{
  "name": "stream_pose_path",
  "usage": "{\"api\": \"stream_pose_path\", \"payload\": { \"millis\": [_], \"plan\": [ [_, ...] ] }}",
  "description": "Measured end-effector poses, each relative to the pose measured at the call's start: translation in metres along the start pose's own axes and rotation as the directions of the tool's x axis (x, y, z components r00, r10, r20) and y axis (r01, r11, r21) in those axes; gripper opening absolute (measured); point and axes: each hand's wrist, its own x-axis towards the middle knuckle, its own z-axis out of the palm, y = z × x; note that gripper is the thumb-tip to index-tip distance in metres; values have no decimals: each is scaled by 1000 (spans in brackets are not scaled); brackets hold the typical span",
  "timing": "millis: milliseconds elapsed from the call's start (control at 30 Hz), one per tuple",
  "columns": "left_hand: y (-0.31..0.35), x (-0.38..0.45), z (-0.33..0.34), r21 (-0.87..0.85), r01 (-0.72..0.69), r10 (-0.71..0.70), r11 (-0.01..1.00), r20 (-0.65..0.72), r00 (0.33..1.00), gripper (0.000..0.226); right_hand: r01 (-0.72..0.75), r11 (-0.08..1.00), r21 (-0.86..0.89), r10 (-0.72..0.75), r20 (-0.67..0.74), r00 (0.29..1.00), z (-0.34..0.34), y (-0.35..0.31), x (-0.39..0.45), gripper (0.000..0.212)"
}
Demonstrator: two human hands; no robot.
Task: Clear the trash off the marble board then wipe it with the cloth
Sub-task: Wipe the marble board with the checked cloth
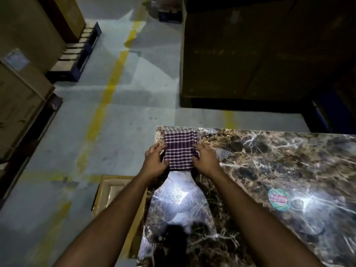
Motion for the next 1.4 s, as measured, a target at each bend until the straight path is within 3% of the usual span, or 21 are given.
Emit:
{"api": "stream_pose_path", "payload": {
  "millis": [133,267,500,733,933,1167,1300,1400],
  "plan": [
    [-10,-12,13,146,-82,85,986,-13,996,60,180,978,-102,-190,-98,977,18,-22,15,54],
    [-17,-13,17,205,-118,132,972,-57,990,57,294,932,-210,-318,-93,943,34,-43,42,57],
    [-23,-21,19,247,-156,184,956,-94,978,56,237,865,-443,-259,11,966,71,-12,51,70],
    [-32,-11,14,402,-154,209,903,-96,973,52,133,893,-429,-144,7,990,74,-39,73,77],
    [-43,-14,17,572,-175,211,801,4,977,60,189,876,-443,-238,-56,970,78,-35,93,79],
    [-55,-34,15,600,-102,121,793,9,993,65,362,809,-463,-375,68,925,88,-49,93,75],
    [-63,-40,13,607,-112,123,787,24,992,65,267,851,-453,-307,-16,952,75,-22,83,78],
    [-63,-44,11,629,-115,124,769,30,992,65,207,873,-442,-251,-45,967,77,-40,102,78]
  ]
}}
